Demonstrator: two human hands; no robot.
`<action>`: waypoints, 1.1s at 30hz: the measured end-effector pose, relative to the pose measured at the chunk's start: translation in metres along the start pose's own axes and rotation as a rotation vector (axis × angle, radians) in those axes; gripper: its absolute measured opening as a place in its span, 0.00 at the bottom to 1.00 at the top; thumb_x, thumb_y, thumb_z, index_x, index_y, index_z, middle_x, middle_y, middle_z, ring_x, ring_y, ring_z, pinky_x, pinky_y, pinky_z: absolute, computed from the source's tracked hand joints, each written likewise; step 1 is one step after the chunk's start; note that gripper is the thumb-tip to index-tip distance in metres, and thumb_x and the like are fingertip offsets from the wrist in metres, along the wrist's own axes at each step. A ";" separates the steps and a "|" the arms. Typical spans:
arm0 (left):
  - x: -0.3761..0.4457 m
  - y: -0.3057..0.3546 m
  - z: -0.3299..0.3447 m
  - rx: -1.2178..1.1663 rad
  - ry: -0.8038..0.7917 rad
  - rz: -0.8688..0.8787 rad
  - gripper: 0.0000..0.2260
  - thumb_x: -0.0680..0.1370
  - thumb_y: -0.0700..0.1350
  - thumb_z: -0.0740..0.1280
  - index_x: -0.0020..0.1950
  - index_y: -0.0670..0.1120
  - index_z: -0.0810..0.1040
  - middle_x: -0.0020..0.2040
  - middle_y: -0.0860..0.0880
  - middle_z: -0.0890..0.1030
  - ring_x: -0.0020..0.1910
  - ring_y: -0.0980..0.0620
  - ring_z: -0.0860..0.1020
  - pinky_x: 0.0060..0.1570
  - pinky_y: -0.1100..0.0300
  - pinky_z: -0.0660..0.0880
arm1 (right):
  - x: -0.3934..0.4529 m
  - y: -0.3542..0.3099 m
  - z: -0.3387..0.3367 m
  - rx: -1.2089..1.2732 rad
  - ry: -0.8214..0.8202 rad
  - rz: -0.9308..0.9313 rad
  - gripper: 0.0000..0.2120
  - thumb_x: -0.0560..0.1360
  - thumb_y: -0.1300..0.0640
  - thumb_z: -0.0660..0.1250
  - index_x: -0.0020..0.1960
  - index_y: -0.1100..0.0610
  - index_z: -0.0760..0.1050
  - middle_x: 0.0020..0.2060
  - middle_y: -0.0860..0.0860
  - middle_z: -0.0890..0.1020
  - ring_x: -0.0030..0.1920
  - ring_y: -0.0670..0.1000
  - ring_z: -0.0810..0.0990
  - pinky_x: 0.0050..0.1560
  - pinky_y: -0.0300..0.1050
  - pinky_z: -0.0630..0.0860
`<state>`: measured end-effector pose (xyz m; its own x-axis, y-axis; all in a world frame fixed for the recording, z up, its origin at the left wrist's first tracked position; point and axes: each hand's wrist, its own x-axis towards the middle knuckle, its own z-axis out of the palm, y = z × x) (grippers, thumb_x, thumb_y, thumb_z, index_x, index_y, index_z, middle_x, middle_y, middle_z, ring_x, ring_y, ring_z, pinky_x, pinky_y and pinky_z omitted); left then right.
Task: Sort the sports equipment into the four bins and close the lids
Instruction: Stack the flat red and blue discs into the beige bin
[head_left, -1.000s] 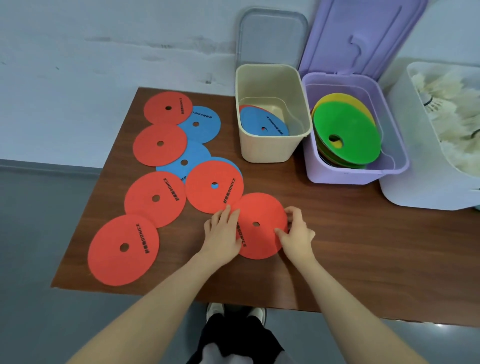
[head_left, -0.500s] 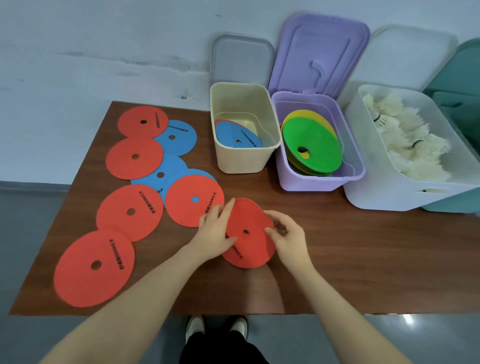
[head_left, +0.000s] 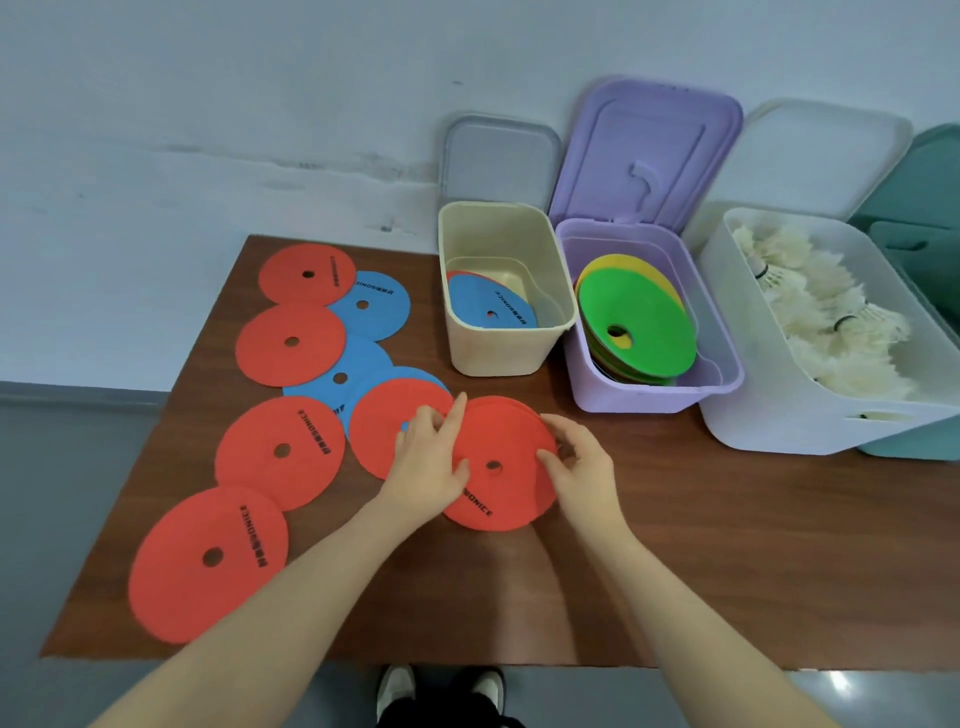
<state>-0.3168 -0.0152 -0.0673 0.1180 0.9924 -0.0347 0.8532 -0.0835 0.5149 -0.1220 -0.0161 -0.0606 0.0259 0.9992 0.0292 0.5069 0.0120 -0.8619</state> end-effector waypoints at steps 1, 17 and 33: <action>0.002 -0.008 -0.007 0.037 0.009 -0.015 0.35 0.76 0.47 0.64 0.77 0.50 0.48 0.52 0.49 0.62 0.51 0.51 0.65 0.56 0.57 0.63 | 0.006 -0.004 0.010 -0.009 -0.023 -0.006 0.21 0.70 0.68 0.68 0.59 0.51 0.76 0.48 0.48 0.79 0.44 0.42 0.75 0.50 0.38 0.73; 0.020 -0.104 -0.012 0.145 -0.218 -0.293 0.35 0.78 0.53 0.62 0.77 0.47 0.45 0.76 0.42 0.48 0.74 0.41 0.49 0.70 0.45 0.51 | 0.044 -0.007 0.109 -0.542 -0.383 0.236 0.32 0.72 0.45 0.66 0.72 0.47 0.59 0.67 0.50 0.61 0.64 0.58 0.62 0.64 0.53 0.59; -0.001 -0.091 -0.004 -0.157 -0.081 -0.342 0.37 0.73 0.54 0.69 0.76 0.49 0.54 0.63 0.47 0.63 0.60 0.45 0.64 0.62 0.54 0.63 | 0.021 0.003 0.104 -0.125 -0.102 0.355 0.28 0.65 0.64 0.71 0.59 0.44 0.68 0.55 0.44 0.76 0.59 0.49 0.73 0.58 0.48 0.57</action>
<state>-0.3961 -0.0079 -0.1106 -0.1147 0.9497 -0.2915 0.7629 0.2721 0.5864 -0.2090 0.0087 -0.1152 0.1358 0.9390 -0.3160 0.5834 -0.3336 -0.7405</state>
